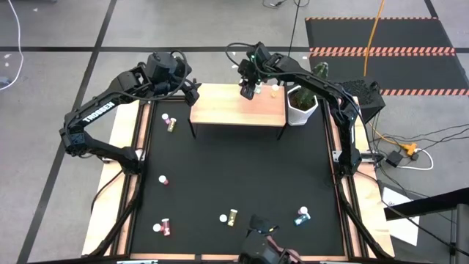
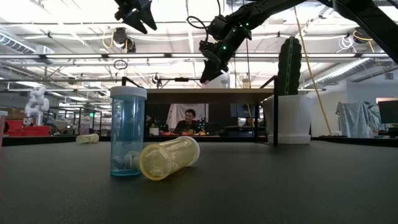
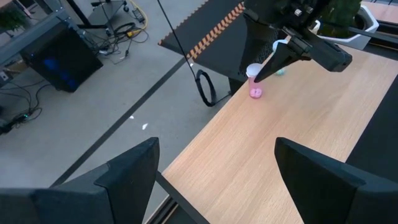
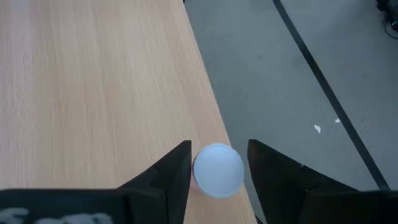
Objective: Pick and place medicine bottles onto shelf by color
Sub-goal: Put the bottom purple pill bottle on the shelf
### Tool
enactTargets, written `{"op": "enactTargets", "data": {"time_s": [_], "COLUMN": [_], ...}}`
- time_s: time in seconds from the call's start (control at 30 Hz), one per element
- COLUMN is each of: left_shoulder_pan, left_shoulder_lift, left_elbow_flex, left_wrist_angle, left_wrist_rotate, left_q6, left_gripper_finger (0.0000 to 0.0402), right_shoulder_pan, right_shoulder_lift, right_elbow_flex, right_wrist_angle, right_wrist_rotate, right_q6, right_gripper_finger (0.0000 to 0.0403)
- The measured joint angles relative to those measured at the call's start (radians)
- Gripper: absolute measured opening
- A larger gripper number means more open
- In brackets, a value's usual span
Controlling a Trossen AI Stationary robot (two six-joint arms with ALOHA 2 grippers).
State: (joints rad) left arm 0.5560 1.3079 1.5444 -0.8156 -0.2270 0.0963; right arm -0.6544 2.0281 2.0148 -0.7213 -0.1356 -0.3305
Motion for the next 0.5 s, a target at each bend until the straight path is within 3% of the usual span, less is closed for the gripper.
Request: {"op": "enactTargets", "data": {"time_s": [0.5], "left_shoulder_pan": [0.0], "left_shoulder_lift": [0.0], "left_elbow_flex": [0.0], "left_wrist_angle": [0.0], "left_wrist_rotate": [0.0], "left_q6": [-0.003], "left_gripper_finger": [0.0321], "right_shoulder_pan": [-0.001], "right_shoulder_lift": [-0.002], "right_elbow_flex": [-0.035], "right_wrist_angle": [0.026], "right_wrist_rotate": [-0.051], "right_q6": [0.004], "right_gripper_finger": [0.015]}}
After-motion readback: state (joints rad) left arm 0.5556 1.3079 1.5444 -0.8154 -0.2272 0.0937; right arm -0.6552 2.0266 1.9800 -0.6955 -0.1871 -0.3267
